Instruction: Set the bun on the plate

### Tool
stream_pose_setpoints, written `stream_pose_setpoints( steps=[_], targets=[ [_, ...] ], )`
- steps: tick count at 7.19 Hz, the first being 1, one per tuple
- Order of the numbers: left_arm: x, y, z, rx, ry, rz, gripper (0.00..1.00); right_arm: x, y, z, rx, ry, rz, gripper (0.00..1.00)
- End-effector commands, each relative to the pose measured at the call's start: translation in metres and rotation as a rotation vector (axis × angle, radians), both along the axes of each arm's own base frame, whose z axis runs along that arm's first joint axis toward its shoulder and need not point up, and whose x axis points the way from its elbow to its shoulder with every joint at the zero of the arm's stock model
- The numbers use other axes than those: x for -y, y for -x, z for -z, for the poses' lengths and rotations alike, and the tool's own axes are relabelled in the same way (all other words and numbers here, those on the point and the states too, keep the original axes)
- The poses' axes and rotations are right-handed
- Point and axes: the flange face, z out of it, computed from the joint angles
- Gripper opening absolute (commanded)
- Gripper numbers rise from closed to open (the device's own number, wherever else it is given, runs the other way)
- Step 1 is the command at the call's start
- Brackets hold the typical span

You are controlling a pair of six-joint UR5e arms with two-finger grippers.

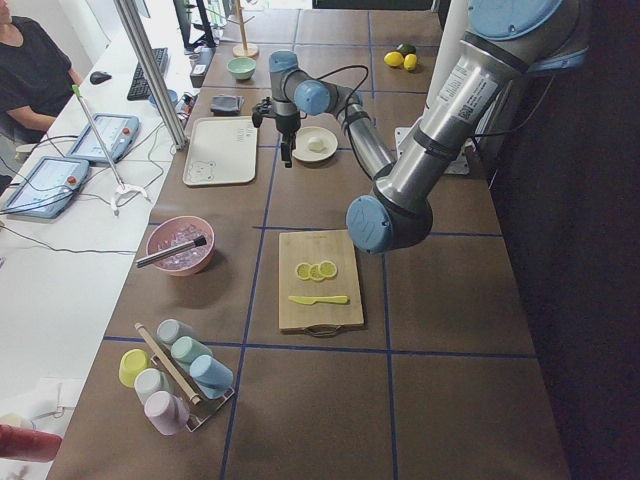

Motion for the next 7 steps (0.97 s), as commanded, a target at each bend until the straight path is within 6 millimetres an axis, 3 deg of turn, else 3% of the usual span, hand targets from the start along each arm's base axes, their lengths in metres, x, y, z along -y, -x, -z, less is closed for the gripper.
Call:
stream_pose_setpoints(
  steps=[1,3,4,5,6,7],
  targets=[
    [0.018,0.140,-0.106,0.002,-0.052,-0.125,1.00,-0.009,-0.002,-0.004,0.003,0.017,-0.004,1.00],
    [-0.012,0.246,-0.207,-0.026,-0.017,-0.147,1.00,-0.009,-0.002,-0.006,-0.009,0.022,-0.008,1.00],
    [-0.026,0.282,-0.249,-0.023,0.005,-0.132,1.00,-0.008,-0.002,-0.006,-0.011,0.021,-0.007,1.00],
    [-0.032,0.312,-0.302,-0.071,0.033,-0.131,1.00,-0.008,-0.003,-0.005,-0.011,0.019,-0.009,1.00],
    [-0.034,0.326,-0.352,-0.145,0.025,-0.140,1.00,-0.007,-0.002,-0.005,-0.012,0.021,-0.010,1.00],
    [-0.036,0.331,-0.369,-0.145,0.022,-0.127,1.00,-0.007,-0.002,-0.006,-0.012,0.024,-0.011,1.00]
  ],
)
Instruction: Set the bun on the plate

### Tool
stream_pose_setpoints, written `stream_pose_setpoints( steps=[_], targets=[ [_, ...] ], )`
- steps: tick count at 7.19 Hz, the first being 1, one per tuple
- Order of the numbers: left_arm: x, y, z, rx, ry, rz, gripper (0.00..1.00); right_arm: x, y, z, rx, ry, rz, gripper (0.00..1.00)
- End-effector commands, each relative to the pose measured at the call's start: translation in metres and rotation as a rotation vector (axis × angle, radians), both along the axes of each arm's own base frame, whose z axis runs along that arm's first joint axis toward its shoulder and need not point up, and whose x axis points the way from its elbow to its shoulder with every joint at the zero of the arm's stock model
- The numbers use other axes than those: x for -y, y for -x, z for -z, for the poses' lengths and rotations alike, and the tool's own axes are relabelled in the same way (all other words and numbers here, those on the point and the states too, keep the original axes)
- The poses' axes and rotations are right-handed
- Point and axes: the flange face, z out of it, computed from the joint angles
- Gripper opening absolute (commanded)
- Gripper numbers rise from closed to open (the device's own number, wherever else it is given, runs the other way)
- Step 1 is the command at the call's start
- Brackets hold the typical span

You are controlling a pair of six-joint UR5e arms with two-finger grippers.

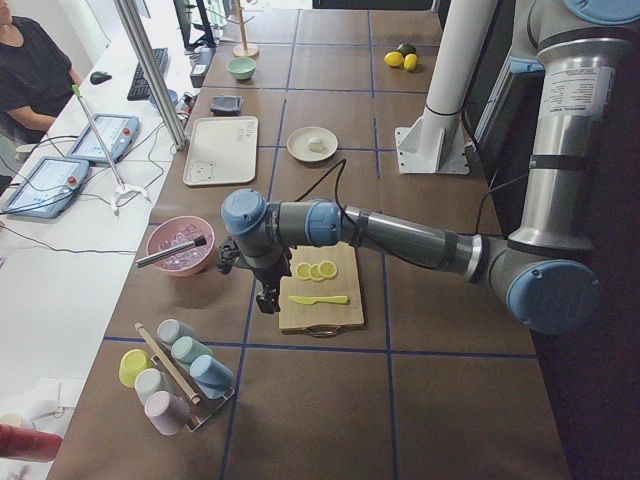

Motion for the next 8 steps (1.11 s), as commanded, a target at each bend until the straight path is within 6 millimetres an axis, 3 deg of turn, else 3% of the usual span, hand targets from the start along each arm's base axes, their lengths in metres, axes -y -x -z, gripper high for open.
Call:
stream_pose_setpoints(
  steps=[1,4,8],
  targets=[
    [-0.010,0.020,-0.048,-0.029,0.017,0.023,1.00,-0.001,0.000,-0.001,-0.001,0.003,-0.002,1.00],
    [-0.017,0.055,-0.062,0.027,0.063,0.111,1.00,-0.001,0.000,-0.006,-0.001,0.008,0.002,1.00],
    [-0.017,0.059,-0.066,0.058,0.068,0.113,1.00,0.001,-0.001,-0.006,-0.003,0.005,0.003,1.00]
  ],
)
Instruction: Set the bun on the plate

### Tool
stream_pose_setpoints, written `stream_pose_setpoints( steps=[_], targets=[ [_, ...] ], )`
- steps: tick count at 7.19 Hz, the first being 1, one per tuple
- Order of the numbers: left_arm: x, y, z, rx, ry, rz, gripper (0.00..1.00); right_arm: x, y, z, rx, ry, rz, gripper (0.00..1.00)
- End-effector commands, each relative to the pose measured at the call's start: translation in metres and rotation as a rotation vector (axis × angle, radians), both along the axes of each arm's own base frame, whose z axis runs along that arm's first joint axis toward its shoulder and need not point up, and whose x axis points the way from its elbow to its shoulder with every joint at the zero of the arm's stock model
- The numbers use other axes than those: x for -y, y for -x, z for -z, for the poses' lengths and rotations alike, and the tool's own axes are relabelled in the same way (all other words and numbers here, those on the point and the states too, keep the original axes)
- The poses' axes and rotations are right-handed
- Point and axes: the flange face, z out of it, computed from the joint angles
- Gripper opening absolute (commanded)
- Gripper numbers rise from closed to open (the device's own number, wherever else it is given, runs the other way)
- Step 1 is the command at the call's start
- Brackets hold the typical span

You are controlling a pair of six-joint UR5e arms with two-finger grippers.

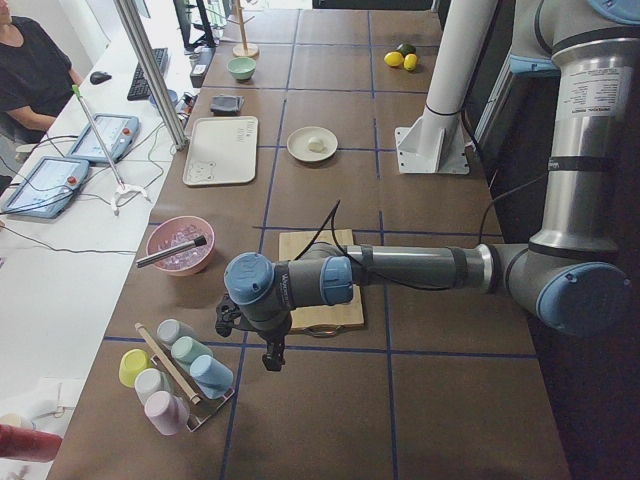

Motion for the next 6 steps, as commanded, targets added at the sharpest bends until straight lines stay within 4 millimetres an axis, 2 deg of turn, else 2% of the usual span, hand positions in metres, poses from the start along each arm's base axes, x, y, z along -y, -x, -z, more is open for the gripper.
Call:
stream_pose_setpoints(
  steps=[1,6],
  targets=[
    [0.0006,0.0032,-0.0001,0.038,-0.004,-0.003,1.00,-0.0003,0.0005,-0.0009,0.001,0.002,0.001,1.00],
    [0.0023,0.0026,0.0013,0.039,-0.007,-0.005,1.00,0.0035,0.0005,0.0032,0.003,-0.005,0.000,1.00]
  ],
)
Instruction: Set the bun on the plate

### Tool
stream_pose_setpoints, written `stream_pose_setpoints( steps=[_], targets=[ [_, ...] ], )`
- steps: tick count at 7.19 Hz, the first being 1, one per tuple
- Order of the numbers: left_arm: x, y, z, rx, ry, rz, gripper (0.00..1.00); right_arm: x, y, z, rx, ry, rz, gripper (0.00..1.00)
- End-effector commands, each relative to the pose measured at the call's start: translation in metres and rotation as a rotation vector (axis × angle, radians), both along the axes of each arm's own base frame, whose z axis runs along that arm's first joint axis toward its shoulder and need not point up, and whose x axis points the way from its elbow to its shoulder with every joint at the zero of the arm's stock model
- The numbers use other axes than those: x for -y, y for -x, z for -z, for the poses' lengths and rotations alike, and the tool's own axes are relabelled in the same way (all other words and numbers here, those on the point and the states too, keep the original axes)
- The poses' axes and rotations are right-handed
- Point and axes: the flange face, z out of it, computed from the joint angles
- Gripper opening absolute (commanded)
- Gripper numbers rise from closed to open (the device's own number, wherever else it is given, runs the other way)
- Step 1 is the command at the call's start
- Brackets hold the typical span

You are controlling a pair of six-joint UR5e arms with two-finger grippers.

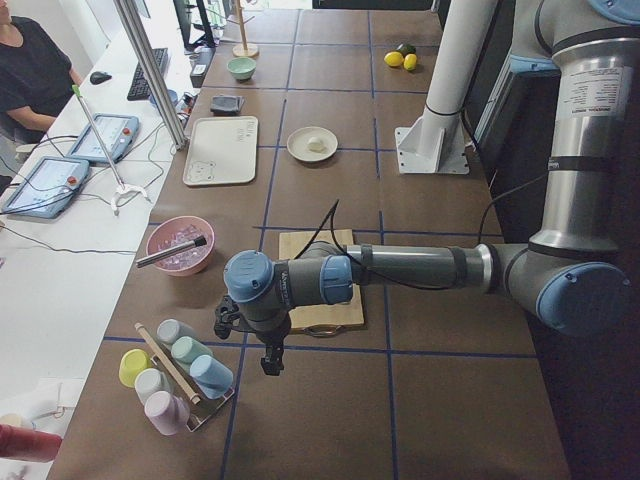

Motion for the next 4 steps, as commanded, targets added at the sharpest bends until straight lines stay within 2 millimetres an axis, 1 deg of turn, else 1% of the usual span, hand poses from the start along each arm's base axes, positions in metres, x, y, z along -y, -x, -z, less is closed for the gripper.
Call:
stream_pose_setpoints(
  steps=[1,4],
  targets=[
    [0.0021,-0.0002,0.0011,0.000,-0.002,-0.001,1.00,0.0036,-0.0003,0.0049,0.003,-0.007,-0.002,1.00],
    [0.0045,-0.0002,0.0041,0.000,-0.008,-0.001,1.00,0.0044,0.0003,0.0055,0.004,-0.007,-0.001,1.00]
  ],
)
